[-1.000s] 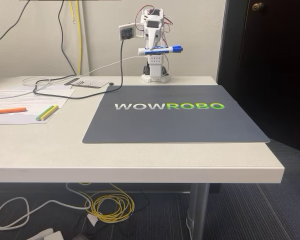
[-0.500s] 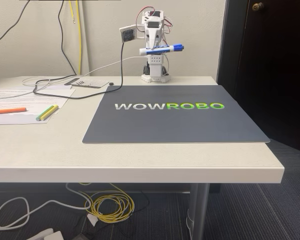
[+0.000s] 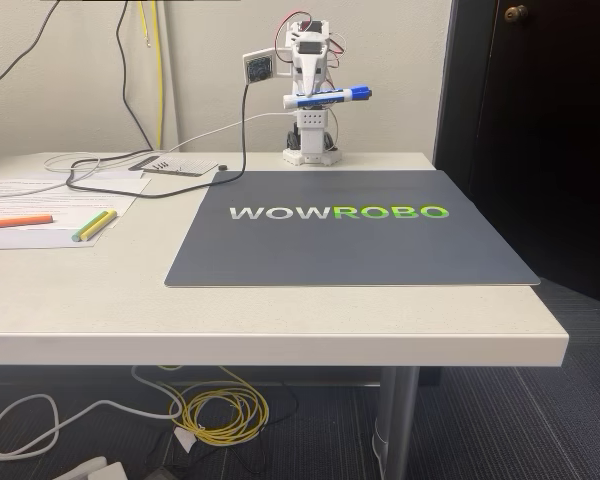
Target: Pick up the blue marker.
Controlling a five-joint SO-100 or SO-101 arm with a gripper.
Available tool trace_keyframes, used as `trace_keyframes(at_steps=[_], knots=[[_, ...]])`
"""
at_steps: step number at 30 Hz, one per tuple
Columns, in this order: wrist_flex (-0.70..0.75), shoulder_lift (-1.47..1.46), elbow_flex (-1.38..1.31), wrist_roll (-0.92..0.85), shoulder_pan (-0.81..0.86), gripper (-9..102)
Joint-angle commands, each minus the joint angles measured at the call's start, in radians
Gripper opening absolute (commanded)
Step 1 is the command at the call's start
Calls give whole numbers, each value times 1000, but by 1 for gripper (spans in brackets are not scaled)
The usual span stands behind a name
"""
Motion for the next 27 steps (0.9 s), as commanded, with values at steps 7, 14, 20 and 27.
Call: trace_keyframes(at_steps=[7,14,20,27], knots=[[-5,31,9,6,-6,8],[-5,34,9,3,-5,8],[-6,34,9,3,-6,8],[-9,29,9,-3,-3,8]])
